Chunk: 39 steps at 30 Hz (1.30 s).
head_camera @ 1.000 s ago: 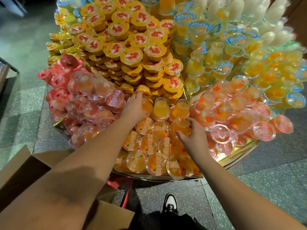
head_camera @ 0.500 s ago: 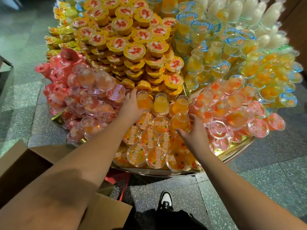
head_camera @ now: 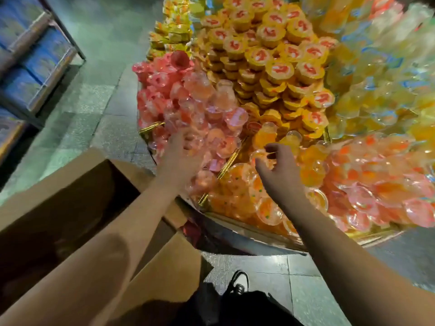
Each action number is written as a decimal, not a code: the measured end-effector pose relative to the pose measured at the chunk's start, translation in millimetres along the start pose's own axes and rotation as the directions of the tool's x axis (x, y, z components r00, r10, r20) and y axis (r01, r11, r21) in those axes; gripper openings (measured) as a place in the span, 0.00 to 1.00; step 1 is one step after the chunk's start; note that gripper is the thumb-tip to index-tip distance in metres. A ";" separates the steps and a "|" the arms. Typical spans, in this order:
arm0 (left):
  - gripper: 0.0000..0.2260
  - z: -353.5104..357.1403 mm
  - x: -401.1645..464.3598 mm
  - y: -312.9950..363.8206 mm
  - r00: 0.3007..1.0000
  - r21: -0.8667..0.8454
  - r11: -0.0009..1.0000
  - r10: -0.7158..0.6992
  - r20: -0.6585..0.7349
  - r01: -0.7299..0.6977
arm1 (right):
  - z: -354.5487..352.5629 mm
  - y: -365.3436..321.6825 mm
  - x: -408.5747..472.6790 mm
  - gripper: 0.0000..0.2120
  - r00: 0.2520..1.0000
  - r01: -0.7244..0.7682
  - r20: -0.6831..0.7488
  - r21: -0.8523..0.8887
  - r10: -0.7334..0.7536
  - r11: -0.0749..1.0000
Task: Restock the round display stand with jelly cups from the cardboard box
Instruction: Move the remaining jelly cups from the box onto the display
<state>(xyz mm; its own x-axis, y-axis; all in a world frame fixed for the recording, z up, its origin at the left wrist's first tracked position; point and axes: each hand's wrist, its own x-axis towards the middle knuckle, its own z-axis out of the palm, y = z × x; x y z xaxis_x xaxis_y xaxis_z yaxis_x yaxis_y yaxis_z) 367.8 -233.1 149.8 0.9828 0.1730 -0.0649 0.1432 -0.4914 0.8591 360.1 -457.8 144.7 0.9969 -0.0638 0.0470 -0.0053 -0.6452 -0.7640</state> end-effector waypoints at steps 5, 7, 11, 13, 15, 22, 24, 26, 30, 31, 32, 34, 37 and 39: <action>0.20 -104.0 -49.3 -83.5 0.964 0.078 0.983 -0.144 -0.226 0.165 | 105.2 -86.8 -6.6 0.20 0.909 0.248 0.359 -0.063 -0.210 0.967; 0.20 -143.9 -76.6 -129.0 0.938 0.174 0.956 -0.177 -0.299 0.236 | 157.5 -111.6 -16.5 0.24 0.814 0.369 0.518 -0.113 -0.262 0.923; 0.20 -197.2 -138.8 -219.5 0.874 0.273 0.853 -0.347 -0.341 0.445 | 262.5 -136.4 -51.5 0.29 0.573 0.605 0.772 -0.172 -0.274 0.778; 0.19 -210.7 -166.3 -263.6 0.831 0.298 0.785 -0.454 -0.321 0.543 | 306.9 -136.6 -75.6 0.29 0.488 0.661 0.846 -0.196 -0.216 0.725; 0.19 -216.8 -190.2 -305.0 0.768 0.304 0.705 -0.576 -0.282 0.641 | 346.2 -130.6 -98.2 0.29 0.434 0.707 0.891 -0.244 -0.135 0.664; 0.24 -214.6 -247.1 -414.9 0.525 0.128 0.509 -0.829 -0.192 0.851 | 453.4 -97.1 -151.6 0.28 0.335 0.725 0.930 -0.355 0.148 0.590; 0.25 -214.4 -248.1 -442.0 0.477 0.063 0.474 -0.860 -0.178 0.878 | 483.6 -92.3 -160.0 0.28 0.328 0.740 0.931 -0.358 0.158 0.570; 0.25 -213.7 -243.2 -466.3 0.429 -0.008 0.439 -0.882 -0.193 0.899 | 514.2 -92.7 -163.9 0.29 0.303 0.776 0.941 -0.334 0.147 0.535; 0.30 -219.2 -235.1 -514.9 0.307 -0.097 0.348 -0.904 -0.299 0.932 | 577.1 -106.2 -165.1 0.32 0.232 0.873 0.970 -0.239 0.068 0.424; 0.30 -221.9 -235.2 -526.6 0.281 -0.151 0.341 -0.905 -0.319 0.928 | 591.6 -111.4 -165.6 0.33 0.227 0.892 0.973 -0.225 0.041 0.392; 0.30 -224.7 -235.9 -537.6 0.262 -0.213 0.345 -0.904 -0.339 0.914 | 604.5 -116.7 -165.8 0.34 0.218 0.910 0.976 -0.204 0.003 0.361; 0.28 -229.7 -239.7 -555.6 0.264 -0.250 0.372 -0.888 -0.376 0.894 | 629.1 -122.7 -166.6 0.34 0.175 0.942 0.981 -0.143 -0.079 0.302; 0.28 -237.8 -247.4 -576.4 0.430 -0.034 0.472 -0.827 -0.362 0.881 | 659.4 -129.7 -165.0 0.35 0.085 0.973 0.989 -0.057 -0.120 0.222; 0.31 -247.0 -254.8 -588.7 0.558 0.232 0.509 -0.783 -0.275 0.829 | 675.9 -134.9 -164.1 0.35 0.007 0.987 0.994 0.012 -0.112 0.162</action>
<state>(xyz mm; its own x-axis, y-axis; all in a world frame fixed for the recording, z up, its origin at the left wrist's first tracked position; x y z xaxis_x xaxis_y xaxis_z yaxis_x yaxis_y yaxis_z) 4.3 222.9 -214.1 0.4039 0.7161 -0.5692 0.9147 -0.3049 0.2655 250.6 154.2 -194.9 0.0857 0.8282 -0.5538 0.9836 -0.1587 -0.0851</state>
